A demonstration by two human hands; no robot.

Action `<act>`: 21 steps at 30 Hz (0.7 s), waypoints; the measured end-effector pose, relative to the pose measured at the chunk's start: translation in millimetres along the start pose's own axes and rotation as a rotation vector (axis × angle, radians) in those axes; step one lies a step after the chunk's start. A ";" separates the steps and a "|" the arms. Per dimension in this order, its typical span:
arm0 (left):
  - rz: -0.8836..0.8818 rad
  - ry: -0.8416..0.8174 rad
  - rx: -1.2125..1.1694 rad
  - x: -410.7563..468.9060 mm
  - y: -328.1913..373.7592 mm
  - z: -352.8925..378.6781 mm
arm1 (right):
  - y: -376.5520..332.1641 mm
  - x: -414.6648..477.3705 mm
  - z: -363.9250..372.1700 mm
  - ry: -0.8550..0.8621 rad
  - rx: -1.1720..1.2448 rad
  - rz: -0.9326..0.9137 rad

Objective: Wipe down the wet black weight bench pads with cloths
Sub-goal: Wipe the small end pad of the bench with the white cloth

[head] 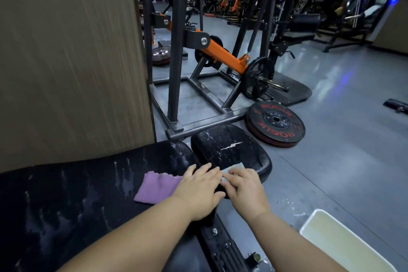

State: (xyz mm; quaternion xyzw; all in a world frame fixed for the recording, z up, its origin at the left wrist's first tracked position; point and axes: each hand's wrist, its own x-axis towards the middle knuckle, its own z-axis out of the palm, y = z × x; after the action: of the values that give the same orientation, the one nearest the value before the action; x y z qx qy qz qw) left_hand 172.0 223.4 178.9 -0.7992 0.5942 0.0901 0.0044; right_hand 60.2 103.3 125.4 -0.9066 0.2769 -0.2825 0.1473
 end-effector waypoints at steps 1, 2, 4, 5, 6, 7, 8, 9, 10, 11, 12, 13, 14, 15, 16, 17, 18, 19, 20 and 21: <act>0.012 -0.005 0.003 2.2 -0.3 1.4 | 4.2 2.7 -2.1 0.023 -0.012 -0.015; 0.023 -0.008 0.007 4.3 -0.7 2.8 | 8.1 6.0 -5.6 0.049 -0.036 -0.039; 0.038 -0.009 0.018 8.4 -3.7 7.0 | 22.1 13.8 -11.9 0.066 -0.075 -0.035; 0.046 -0.006 0.022 10.1 -6.2 8.9 | 31.4 18.5 -15.2 0.052 -0.086 -0.004; 0.058 -0.002 0.025 11.5 -8.8 10.8 | 41.4 23.3 -18.3 0.031 -0.107 0.026; 0.071 0.004 0.028 12.7 -11.4 12.4 | 51.6 29.1 -20.8 0.005 -0.132 0.061; 0.085 0.010 0.031 13.4 -13.8 14.2 | 59.1 35.0 -23.4 -0.037 -0.153 0.106; 0.094 0.019 0.034 13.4 -15.5 15.5 | 63.9 40.4 -27.1 -0.079 -0.175 0.154; 0.098 0.032 0.039 13.2 -16.7 17.4 | 65.8 45.7 -29.9 -0.112 -0.200 0.176; 0.099 0.047 0.047 12.8 -17.6 19.3 | 64.8 49.9 -31.2 -0.137 -0.222 0.176; 0.099 0.060 0.059 12.3 -17.8 21.1 | 60.8 51.8 -33.4 -0.151 -0.241 0.164; 0.101 0.076 0.068 11.6 -17.7 22.8 | 57.3 51.8 -33.3 -0.149 -0.244 0.154; 0.105 0.096 0.069 11.1 -17.7 24.6 | 54.3 50.2 -32.0 -0.126 -0.225 0.141; 0.108 0.105 0.067 11.3 -17.7 25.7 | 50.8 46.3 -30.2 -0.108 -0.195 0.133; 0.108 0.107 0.069 12.1 -18.1 26.8 | 46.2 39.6 -27.0 -0.101 -0.169 0.108; 0.107 0.111 0.069 13.0 -18.8 27.4 | 42.2 31.5 -21.6 -0.106 -0.154 0.069; 0.106 0.117 0.071 13.6 -19.3 27.9 | 37.1 23.1 -15.9 -0.136 -0.155 0.021; 0.103 0.122 0.073 13.6 -19.0 27.5 | 31.9 15.7 -11.0 -0.171 -0.161 -0.031; 0.100 0.124 0.078 13.4 -18.9 27.6 | 25.2 9.3 -9.4 -0.203 -0.165 -0.068; 0.095 0.124 0.083 13.2 -18.9 27.5 | 20.7 5.3 -10.3 -0.217 -0.161 -0.090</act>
State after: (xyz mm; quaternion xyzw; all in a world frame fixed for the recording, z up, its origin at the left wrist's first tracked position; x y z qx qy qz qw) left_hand 189.8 219.5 148.0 -0.7732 0.6340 0.0160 -0.0034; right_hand 49.0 82.4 127.1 -0.9521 0.2402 -0.1659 0.0905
